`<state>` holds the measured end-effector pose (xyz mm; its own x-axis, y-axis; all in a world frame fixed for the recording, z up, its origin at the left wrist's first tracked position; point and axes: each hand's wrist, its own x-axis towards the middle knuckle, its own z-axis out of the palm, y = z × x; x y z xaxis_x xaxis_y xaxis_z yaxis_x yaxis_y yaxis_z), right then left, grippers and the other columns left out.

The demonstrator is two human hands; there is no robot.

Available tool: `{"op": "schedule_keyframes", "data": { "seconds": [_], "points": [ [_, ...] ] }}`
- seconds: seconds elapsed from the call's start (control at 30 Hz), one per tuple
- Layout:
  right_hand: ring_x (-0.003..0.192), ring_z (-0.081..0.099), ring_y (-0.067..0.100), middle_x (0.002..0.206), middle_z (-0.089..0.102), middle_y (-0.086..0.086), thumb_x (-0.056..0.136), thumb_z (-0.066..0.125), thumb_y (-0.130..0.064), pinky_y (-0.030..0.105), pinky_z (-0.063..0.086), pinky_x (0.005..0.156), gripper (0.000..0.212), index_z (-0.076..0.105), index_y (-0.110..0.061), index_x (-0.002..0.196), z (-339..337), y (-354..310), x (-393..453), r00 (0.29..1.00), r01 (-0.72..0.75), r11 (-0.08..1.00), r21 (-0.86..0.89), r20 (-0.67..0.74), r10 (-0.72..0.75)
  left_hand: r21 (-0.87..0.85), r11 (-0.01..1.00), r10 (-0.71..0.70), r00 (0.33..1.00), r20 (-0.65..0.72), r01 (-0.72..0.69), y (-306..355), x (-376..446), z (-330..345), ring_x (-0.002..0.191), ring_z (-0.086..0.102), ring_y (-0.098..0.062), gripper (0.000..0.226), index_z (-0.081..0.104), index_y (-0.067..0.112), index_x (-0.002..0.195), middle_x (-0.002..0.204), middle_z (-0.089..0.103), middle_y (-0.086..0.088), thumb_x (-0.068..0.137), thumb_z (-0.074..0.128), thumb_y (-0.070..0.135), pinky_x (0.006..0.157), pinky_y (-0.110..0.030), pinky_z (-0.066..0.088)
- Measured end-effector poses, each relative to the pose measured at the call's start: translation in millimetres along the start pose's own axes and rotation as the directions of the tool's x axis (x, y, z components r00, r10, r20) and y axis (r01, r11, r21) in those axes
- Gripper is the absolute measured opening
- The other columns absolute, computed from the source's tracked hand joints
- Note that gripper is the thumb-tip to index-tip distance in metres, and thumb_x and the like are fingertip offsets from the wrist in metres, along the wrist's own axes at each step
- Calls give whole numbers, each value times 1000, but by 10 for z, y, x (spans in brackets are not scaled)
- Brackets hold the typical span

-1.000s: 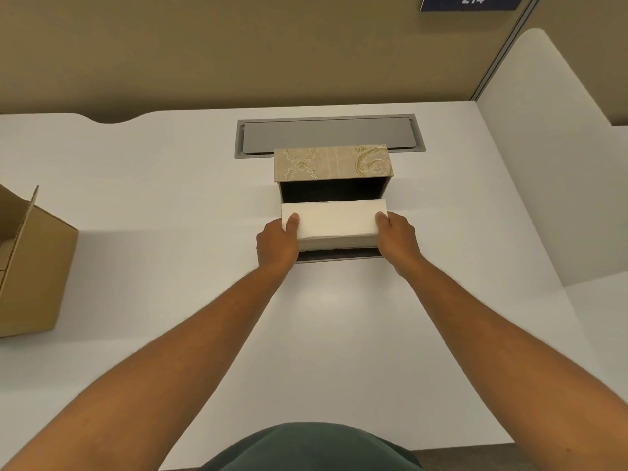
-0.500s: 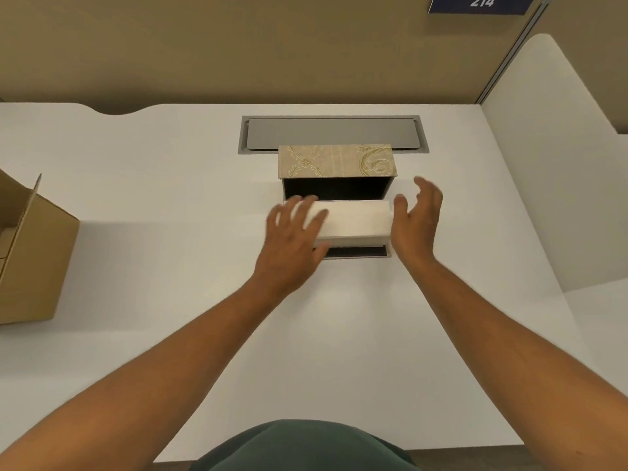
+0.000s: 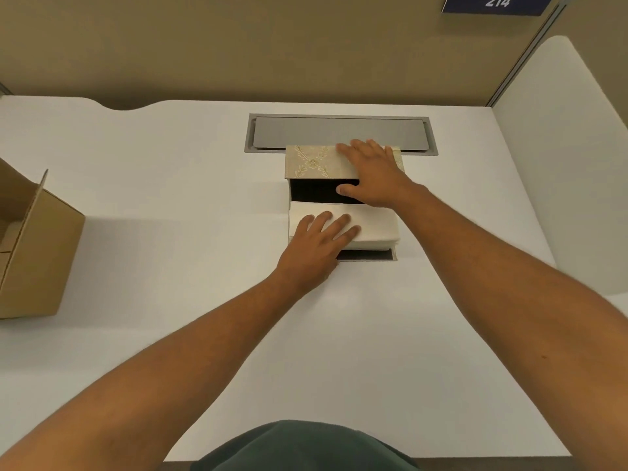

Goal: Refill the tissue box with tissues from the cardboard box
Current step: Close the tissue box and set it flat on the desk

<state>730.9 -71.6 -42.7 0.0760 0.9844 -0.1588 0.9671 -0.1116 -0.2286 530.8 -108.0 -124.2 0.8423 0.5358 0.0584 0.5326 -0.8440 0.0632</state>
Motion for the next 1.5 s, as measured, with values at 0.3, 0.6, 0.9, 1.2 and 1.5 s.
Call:
{"op": "schedule_keyframes", "data": {
  "seconds": [0.3, 0.6, 0.9, 1.2, 1.5],
  "points": [
    [144, 41, 33, 156, 47, 7, 86, 78, -47, 50, 26, 125, 81, 45, -26, 156, 88, -32, -321, 976, 56, 996, -66, -205, -69, 4, 1000, -2, 1000, -22, 2, -35, -45, 130, 157, 34, -42, 85, 32, 25, 168, 177, 32, -9, 97, 72, 48, 128, -58, 26],
    [130, 49, 33, 143, 54, 7, 78, 86, -46, 47, 35, 118, 84, 51, -23, 150, 265, -116, -624, 938, 48, 991, -123, -334, -87, -7, 1000, -5, 998, -64, 4, -11, -59, 123, 147, 44, -36, 83, 35, 25, 167, 165, 48, -7, 97, 69, 53, 123, -53, 34],
    [143, 42, 33, 158, 46, 9, 78, 85, -57, 47, 34, 122, 101, 40, -17, 160, 221, -58, -709, 959, 78, 996, -36, -269, -85, -38, 997, -68, 990, -121, 64, 87, -244, 90, 158, 39, -34, 70, 33, 14, 168, 171, 42, -13, 108, 55, 45, 132, -53, 27],
    [153, 31, 35, 165, 33, 11, 50, 96, -66, 57, 21, 130, 156, 11, -12, 169, 126, 124, -843, 986, 78, 983, -164, -135, -101, 34, 992, -106, 957, -272, 119, -324, -165, -165, 165, 10, -47, 136, 17, 18, 171, 178, 17, -23, 67, 90, 66, 131, -70, 7],
    [141, 41, 40, 152, 41, 17, 55, 100, -46, 61, 20, 129, 138, 25, -7, 164, 353, 101, -915, 961, 32, 962, -271, -255, -103, 125, 983, -118, 983, -139, 136, -489, 107, -344, 148, 42, -39, 136, 24, 12, 166, 156, 46, -14, 60, 91, 66, 126, -73, 22]
  ]
}}
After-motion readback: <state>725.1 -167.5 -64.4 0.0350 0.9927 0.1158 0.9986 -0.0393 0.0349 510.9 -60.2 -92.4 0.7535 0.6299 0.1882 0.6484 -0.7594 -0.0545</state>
